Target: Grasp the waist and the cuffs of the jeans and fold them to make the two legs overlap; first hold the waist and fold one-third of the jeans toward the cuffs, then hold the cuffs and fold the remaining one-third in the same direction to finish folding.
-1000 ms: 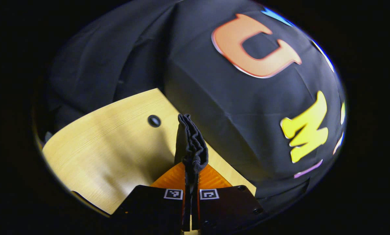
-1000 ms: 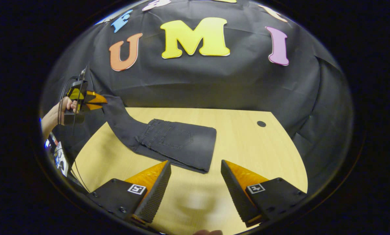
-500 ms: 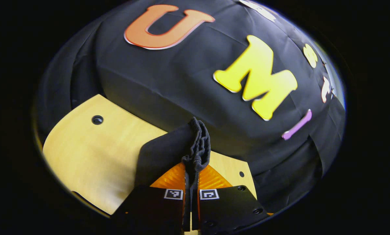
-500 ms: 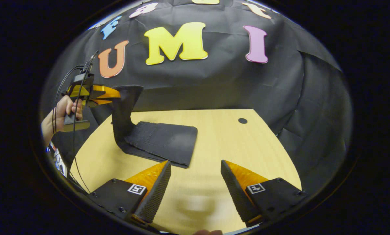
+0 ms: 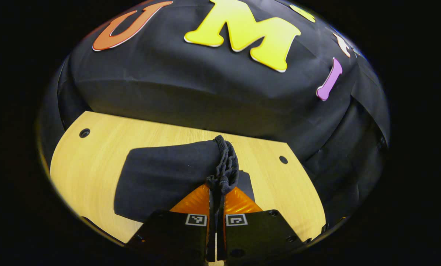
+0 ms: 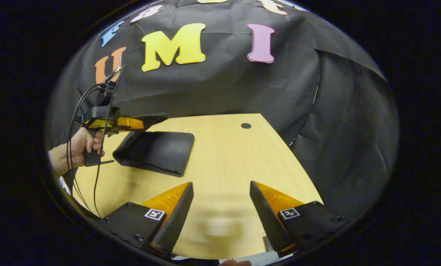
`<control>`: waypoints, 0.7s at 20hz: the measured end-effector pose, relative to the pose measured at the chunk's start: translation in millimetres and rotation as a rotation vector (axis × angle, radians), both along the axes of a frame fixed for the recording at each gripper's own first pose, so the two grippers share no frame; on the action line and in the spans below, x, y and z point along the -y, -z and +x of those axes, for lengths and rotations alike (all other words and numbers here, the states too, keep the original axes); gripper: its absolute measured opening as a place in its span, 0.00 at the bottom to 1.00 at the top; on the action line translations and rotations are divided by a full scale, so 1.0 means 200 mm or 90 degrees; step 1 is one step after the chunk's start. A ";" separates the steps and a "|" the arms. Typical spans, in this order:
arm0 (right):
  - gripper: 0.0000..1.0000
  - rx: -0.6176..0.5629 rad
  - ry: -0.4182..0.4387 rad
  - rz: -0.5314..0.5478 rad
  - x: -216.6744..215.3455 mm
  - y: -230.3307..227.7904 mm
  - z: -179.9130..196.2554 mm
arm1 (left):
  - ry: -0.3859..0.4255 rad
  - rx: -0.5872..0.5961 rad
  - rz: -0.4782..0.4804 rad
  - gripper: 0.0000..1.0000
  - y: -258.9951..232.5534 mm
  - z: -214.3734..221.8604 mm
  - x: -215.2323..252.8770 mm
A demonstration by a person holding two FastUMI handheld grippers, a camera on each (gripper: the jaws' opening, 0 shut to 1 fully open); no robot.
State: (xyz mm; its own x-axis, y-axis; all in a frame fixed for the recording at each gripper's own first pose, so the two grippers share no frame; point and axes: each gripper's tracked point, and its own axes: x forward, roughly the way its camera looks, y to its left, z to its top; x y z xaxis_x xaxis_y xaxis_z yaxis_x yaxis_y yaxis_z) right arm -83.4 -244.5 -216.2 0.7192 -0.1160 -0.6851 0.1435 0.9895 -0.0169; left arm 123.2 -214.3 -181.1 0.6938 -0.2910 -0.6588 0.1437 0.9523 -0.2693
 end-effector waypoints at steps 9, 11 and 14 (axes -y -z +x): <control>0.96 -0.038 -0.002 -0.017 0.19 0.06 -0.12 | -0.021 -0.003 0.134 0.06 0.34 -0.04 0.07; 0.96 -0.040 -0.008 -0.014 0.20 0.06 -0.11 | -0.033 -0.009 0.136 0.10 0.36 -0.05 0.08; 0.96 -0.033 -0.025 -0.007 0.19 0.06 -0.08 | -0.035 -0.033 0.155 0.19 0.38 -0.09 0.09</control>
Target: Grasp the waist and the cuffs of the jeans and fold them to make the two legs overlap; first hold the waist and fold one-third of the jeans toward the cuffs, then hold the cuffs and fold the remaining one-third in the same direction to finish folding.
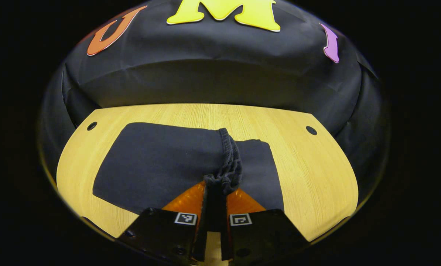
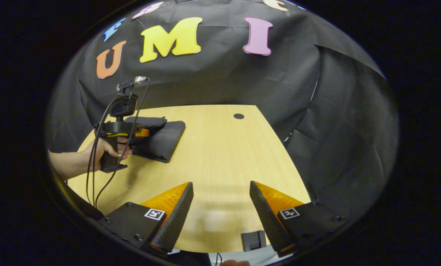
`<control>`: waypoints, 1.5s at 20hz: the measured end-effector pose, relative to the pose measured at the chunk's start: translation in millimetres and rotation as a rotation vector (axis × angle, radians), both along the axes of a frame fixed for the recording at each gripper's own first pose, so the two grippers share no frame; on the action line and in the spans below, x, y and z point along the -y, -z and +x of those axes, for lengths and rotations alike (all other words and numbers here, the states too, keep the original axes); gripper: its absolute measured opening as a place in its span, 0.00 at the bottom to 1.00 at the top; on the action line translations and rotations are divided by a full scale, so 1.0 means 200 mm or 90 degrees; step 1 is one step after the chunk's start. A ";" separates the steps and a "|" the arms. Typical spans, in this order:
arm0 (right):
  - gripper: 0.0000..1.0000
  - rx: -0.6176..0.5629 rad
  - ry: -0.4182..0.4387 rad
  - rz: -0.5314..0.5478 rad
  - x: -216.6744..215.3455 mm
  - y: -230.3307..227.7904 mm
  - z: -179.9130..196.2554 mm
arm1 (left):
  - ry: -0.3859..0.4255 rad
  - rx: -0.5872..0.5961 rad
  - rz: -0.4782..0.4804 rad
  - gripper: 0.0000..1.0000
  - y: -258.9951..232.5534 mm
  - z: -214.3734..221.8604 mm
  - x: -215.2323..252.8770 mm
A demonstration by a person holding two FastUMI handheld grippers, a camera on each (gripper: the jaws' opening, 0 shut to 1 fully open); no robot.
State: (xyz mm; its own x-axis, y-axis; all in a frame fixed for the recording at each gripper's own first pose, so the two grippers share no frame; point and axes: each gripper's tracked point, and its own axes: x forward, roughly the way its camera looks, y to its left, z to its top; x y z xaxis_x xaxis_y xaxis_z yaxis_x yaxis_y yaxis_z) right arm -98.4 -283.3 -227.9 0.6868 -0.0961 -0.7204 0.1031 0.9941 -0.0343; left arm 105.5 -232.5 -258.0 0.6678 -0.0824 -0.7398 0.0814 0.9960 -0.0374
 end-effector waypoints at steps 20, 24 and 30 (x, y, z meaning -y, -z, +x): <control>0.96 0.231 -0.071 0.033 -0.45 -0.53 0.37 | -0.017 0.216 -0.061 1.00 -1.02 -0.34 -0.14; 0.93 0.366 -0.069 0.023 -0.70 -0.96 0.41 | -0.056 0.339 -0.096 1.00 -1.50 -0.57 -0.45; 0.95 0.459 -0.047 0.007 -1.06 -1.26 0.29 | -0.022 0.464 -0.049 0.98 -1.87 -0.91 -0.54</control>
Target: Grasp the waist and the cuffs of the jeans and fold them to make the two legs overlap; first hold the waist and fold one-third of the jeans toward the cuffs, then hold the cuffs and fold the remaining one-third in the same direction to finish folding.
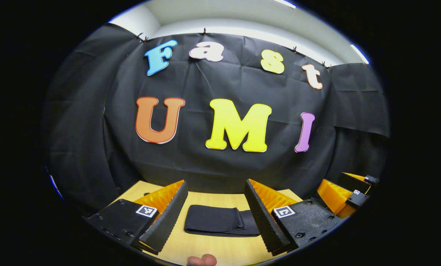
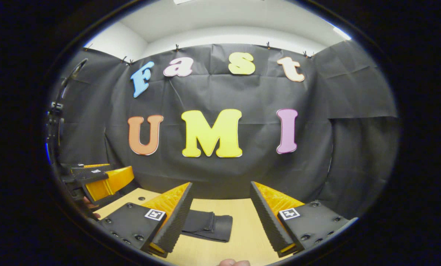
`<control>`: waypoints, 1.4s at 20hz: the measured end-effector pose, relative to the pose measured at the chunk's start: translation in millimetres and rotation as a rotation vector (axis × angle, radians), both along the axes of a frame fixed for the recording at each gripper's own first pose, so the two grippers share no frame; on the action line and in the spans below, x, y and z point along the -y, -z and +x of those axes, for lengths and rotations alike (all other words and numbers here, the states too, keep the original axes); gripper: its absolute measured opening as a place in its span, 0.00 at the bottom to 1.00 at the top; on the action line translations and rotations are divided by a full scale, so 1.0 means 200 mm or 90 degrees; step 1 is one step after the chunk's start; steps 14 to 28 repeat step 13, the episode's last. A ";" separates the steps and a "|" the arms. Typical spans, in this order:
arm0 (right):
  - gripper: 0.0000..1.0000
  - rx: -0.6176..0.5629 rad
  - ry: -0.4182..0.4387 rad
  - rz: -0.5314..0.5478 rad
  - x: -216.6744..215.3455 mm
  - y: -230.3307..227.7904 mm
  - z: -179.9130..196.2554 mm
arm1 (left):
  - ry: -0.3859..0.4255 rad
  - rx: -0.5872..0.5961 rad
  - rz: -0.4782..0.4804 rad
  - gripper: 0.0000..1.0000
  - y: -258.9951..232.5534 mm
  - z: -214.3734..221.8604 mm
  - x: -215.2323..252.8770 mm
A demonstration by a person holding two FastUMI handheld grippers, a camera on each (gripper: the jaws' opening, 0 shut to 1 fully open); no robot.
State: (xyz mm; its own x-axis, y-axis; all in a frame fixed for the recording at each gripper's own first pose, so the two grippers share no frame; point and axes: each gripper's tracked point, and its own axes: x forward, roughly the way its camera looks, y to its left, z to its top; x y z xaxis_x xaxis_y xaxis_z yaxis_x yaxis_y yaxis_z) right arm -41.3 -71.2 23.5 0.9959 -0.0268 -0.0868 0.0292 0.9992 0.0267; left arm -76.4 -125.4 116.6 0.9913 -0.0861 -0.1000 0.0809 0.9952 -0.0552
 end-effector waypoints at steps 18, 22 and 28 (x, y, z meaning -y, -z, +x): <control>0.95 0.030 -0.010 -0.012 -0.15 0.01 -0.08 | -0.031 0.039 -0.003 1.00 -0.10 -0.10 0.01; 0.95 0.030 -0.010 -0.012 -0.15 0.01 -0.08 | -0.031 0.039 -0.003 1.00 -0.10 -0.10 0.01; 0.95 0.030 -0.010 -0.012 -0.15 0.01 -0.08 | -0.031 0.039 -0.003 1.00 -0.10 -0.10 0.01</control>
